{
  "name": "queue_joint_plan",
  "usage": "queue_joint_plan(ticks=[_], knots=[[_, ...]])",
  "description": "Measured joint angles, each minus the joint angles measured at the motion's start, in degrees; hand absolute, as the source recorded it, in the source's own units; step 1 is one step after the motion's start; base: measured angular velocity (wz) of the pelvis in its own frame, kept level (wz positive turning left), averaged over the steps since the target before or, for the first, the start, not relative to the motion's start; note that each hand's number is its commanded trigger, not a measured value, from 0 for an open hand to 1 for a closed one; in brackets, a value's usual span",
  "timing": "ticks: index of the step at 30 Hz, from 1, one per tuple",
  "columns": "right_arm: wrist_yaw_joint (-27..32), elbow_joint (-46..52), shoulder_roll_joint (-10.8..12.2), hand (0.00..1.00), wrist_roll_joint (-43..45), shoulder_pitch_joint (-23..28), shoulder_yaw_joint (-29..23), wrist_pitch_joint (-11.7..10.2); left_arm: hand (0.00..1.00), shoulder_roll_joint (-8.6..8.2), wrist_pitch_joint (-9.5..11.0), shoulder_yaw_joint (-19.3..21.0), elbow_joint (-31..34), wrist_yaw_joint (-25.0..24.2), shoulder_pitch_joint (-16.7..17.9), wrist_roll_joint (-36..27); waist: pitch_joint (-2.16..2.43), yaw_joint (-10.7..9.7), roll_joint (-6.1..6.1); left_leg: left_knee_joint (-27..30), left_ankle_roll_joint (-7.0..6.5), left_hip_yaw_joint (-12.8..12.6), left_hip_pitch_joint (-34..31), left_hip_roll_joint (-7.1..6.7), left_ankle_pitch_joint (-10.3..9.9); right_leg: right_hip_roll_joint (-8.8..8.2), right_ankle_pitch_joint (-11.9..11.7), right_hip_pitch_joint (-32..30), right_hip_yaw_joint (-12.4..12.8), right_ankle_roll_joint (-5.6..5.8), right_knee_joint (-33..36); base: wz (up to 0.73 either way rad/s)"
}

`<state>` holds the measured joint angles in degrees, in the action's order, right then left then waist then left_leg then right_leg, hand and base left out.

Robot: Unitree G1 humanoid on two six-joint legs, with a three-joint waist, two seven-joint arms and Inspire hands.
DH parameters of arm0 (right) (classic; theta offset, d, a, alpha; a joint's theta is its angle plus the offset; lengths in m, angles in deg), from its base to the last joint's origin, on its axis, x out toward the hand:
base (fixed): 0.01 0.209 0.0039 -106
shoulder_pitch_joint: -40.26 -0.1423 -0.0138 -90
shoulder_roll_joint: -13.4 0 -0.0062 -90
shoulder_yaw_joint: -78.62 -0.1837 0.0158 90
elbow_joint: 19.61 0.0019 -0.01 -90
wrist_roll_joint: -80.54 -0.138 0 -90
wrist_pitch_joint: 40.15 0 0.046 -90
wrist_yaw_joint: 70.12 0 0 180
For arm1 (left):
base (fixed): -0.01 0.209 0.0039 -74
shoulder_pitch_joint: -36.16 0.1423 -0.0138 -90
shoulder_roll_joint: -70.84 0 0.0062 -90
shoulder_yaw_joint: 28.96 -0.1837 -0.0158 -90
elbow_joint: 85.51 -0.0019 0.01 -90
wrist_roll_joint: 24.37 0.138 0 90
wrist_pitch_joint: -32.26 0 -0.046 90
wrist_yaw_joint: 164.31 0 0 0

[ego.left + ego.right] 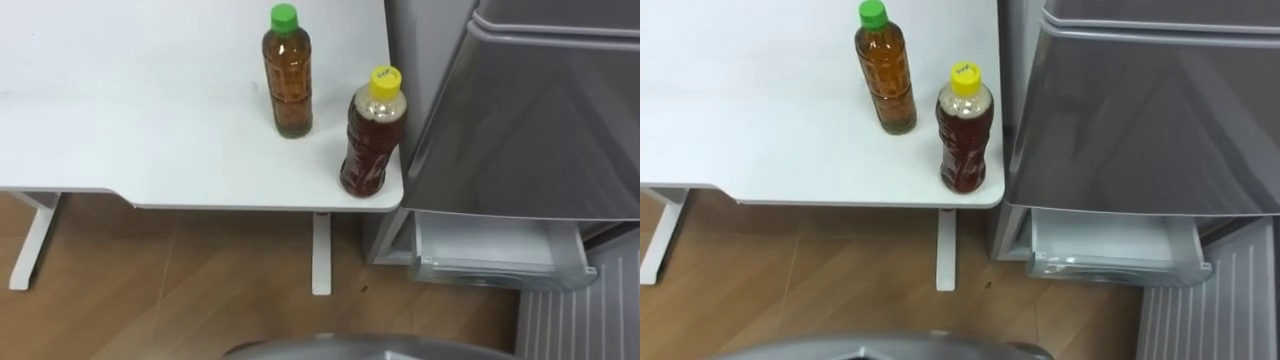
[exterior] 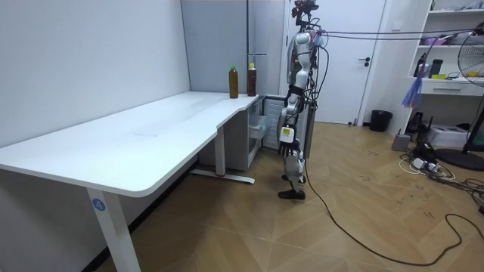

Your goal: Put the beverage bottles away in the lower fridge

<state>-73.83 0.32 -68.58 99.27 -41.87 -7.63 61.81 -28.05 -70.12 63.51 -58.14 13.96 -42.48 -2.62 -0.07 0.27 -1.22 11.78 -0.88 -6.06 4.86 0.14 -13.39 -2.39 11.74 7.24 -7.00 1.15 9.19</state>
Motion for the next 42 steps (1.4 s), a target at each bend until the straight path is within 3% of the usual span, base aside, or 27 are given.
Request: queue_joint_plan(ticks=[4, 9, 11, 13, 17, 21, 25, 27, 30, 33, 34, 36, 42], knots=[[1.03, 0.00, 0.00, 0.00, -0.53, -0.13, -0.13, -0.60, 0.00, -0.16, 1.27, 2.43, 0.02, 3.87, -0.15, -3.89, 0.06, 0.12, 0.02, 0.53, 0.00, 0.52, -0.23, -0.03, 0.00, -0.11, 0.05, 0.15, -1.01, -0.07, -0.06, 0.10], [2.27, -0.14, -0.11, 0.00, -2.76, -0.34, -0.02, -0.97, 0.00, -0.24, 3.38, 7.14, 0.27, 11.44, -0.50, -20.54, 0.11, 0.52, 0.26, 0.38, 0.01, 0.70, -0.21, -0.05, 0.00, -0.10, 0.16, 0.44, -1.27, -0.14, -0.22, 0.01], [2.64, -0.26, -0.12, 0.00, -2.67, -0.22, -0.40, -1.40, 0.00, -0.32, 4.21, 9.29, 1.19, 13.81, -0.53, -24.43, 0.28, 1.00, 0.67, 0.47, 0.01, 0.68, -0.11, -0.03, 0.00, -0.11, 0.15, 0.37, -1.42, -0.14, -0.17, 0.00], [3.53, -0.29, -0.14, 0.00, -2.63, 0.06, -1.41, -2.09, 0.00, -0.46, 4.63, 11.80, 3.85, 16.48, -0.49, -27.88, 0.17, 1.71, 0.75, 0.46, 0.02, 0.65, -0.05, 0.04, 0.00, -0.09, 0.15, 0.13, -1.41, -0.15, 0.23, -0.02], [4.47, -0.56, -0.90, 0.00, -2.86, 0.07, -2.65, -4.51, 0.00, -0.95, 8.68, 14.75, 10.43, 23.40, 0.02, -32.48, -0.06, 2.69, 1.18, -0.11, 0.02, 0.39, 0.82, 0.00, 0.01, -0.13, 0.16, 0.48, -1.54, -0.15, 0.53, -0.07], [4.87, -0.45, -0.76, 0.00, -2.77, 0.50, -2.66, -6.16, 0.00, -1.19, 12.46, 15.06, 15.90, 29.02, -0.48, -32.28, -0.04, 3.24, 1.16, -0.43, 0.02, 0.59, 0.73, -0.01, 0.01, -0.07, 0.17, 0.64, -1.55, -0.14, 0.49, -0.01], [5.03, -0.42, -0.76, 0.00, -2.75, 0.55, -2.71, -6.46, 0.00, -1.22, 13.32, 15.45, 22.46, 33.81, -0.44, -32.25, 0.15, 3.07, 1.21, -0.07, 0.05, 0.82, 0.75, -0.05, 0.04, -0.06, 0.16, 0.62, -1.70, -0.15, 0.41, 0.01], [5.12, -0.40, -0.80, 0.00, -2.79, 0.12, -2.88, -7.06, 0.00, -1.21, 15.60, 15.29, 27.33, 37.19, -0.36, -32.22, 0.16, 3.07, 1.13, -0.02, 0.05, 0.92, 0.79, -0.07, 0.06, -0.08, 0.16, 0.65, -1.77, -0.15, 0.52, 0.00], [5.50, -0.42, -0.79, 0.00, -3.25, -0.17, -2.76, -8.00, 0.00, -1.22, 16.65, 14.59, 32.67, 39.58, -0.31, -32.19, 0.18, 3.07, 1.19, 0.01, 0.05, 1.11, 0.73, -0.08, 0.05, -0.09, 0.15, 0.63, -1.97, -0.15, 0.55, 0.01], [5.61, -0.41, -0.89, 0.00, -4.25, -0.01, -2.73, -8.34, 0.00, -1.15, 17.80, 14.16, 43.38, 42.11, -0.28, -32.19, 0.21, 3.24, 1.32, 0.01, 0.05, 1.49, 0.77, -0.03, 0.04, -0.06, 0.13, 0.62, -2.61, -0.17, 0.59, 0.01], [5.57, -0.42, -0.94, 0.00, -4.21, 0.00, -2.74, -8.34, 0.00, -1.12, 17.84, 14.23, 45.39, 42.49, -0.29, -32.19, 0.21, 3.23, 1.35, 0.00, 0.06, 1.50, 0.76, -0.03, 0.04, -0.06, 0.13, 0.58, -2.66, -0.17, 0.59, 0.00], [5.43, -0.51, -1.11, 0.00, -4.22, -0.08, -2.83, -8.50, 0.00, -0.53, 19.90, 14.29, 51.54, 42.63, -0.34, -32.16, 0.28, 3.39, 1.60, -0.06, 0.06, 1.50, 0.78, -0.03, 0.05, -0.03, 0.13, 0.62, -2.68, -0.18, 0.62, -0.02], [4.76, -1.40, -1.25, 0.00, -5.08, -0.02, -3.74, -9.54, 0.00, 0.62, 21.39, 14.41, 63.55, 42.50, -0.43, -32.17, 0.25, 3.03, 1.70, -0.10, 0.06, 1.59, 0.81, -0.09, 0.05, -0.04, 0.13, 0.63, -2.61, -0.18, 0.59, 0.00]])
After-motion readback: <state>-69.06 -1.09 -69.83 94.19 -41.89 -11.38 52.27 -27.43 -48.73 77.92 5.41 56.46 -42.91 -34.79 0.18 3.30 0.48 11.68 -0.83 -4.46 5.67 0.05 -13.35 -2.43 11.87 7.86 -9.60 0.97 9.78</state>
